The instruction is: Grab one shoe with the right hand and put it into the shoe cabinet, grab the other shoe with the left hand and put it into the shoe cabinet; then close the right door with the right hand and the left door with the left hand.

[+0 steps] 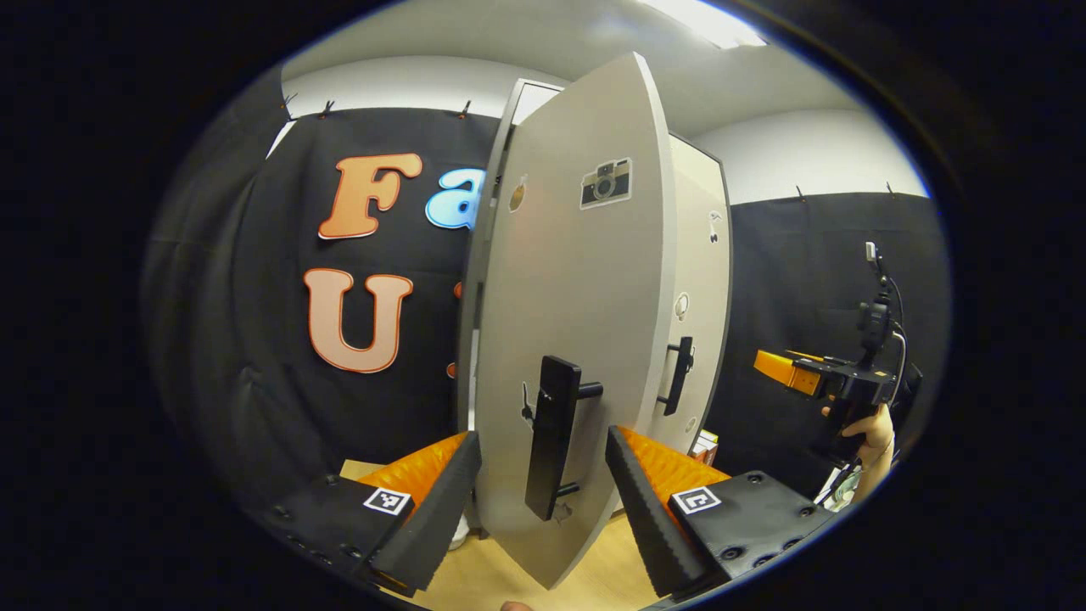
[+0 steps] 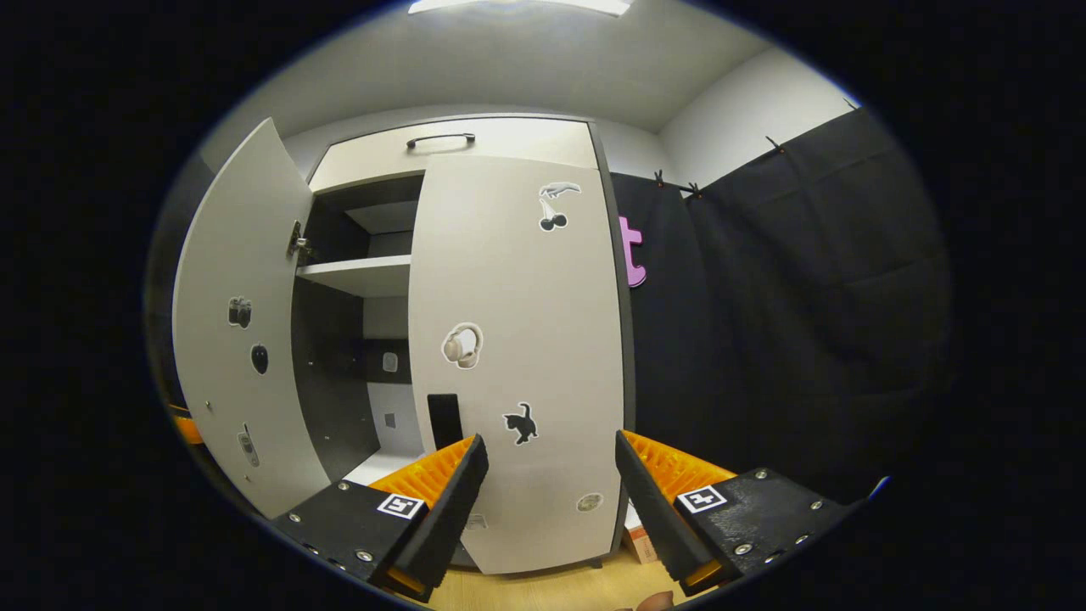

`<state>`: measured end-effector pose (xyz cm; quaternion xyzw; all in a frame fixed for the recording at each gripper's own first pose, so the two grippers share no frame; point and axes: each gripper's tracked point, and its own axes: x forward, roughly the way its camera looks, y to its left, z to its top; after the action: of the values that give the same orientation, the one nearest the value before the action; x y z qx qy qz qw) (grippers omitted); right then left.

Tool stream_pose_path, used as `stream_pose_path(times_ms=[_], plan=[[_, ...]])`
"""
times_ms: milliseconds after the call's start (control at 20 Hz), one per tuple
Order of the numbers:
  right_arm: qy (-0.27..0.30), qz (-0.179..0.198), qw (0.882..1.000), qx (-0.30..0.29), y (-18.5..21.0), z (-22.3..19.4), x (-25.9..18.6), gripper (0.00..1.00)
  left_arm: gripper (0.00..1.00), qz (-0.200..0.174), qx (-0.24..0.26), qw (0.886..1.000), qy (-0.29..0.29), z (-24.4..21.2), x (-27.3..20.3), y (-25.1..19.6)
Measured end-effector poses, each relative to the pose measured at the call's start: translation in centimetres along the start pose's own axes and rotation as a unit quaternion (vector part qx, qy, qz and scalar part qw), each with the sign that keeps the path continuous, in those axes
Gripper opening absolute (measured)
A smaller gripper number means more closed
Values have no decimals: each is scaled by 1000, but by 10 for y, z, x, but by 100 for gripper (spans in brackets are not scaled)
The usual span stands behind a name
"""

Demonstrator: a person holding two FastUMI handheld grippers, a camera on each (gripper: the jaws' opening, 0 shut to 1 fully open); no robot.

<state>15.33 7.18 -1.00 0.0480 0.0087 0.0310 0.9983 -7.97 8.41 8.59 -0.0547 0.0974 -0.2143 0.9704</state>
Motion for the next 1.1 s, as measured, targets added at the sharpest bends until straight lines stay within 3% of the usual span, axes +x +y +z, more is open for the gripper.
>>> stream_pose_path(times_ms=[200, 600, 800, 850, 1100], plan=[[6, -9, 1000, -1, -25, 1, -4, 93, 94, -5, 2, 1000, 1, -2, 19, -22], [8, -35, 999, -8, -86, 4, -10, 93, 98, 7, -25, 1000, -2, -9, 68, -62], [8, -49, 999, -7, -115, 5, -10, 93, 94, 43, -23, 999, 0, -21, 100, -68], [8, -53, 999, -6, -121, 4, -10, 93, 99, 50, -25, 998, -1, -25, 108, -70], [12, -65, 998, -7, -147, 0, -9, 93, 100, 72, -42, 996, 4, -36, 140, -78]])
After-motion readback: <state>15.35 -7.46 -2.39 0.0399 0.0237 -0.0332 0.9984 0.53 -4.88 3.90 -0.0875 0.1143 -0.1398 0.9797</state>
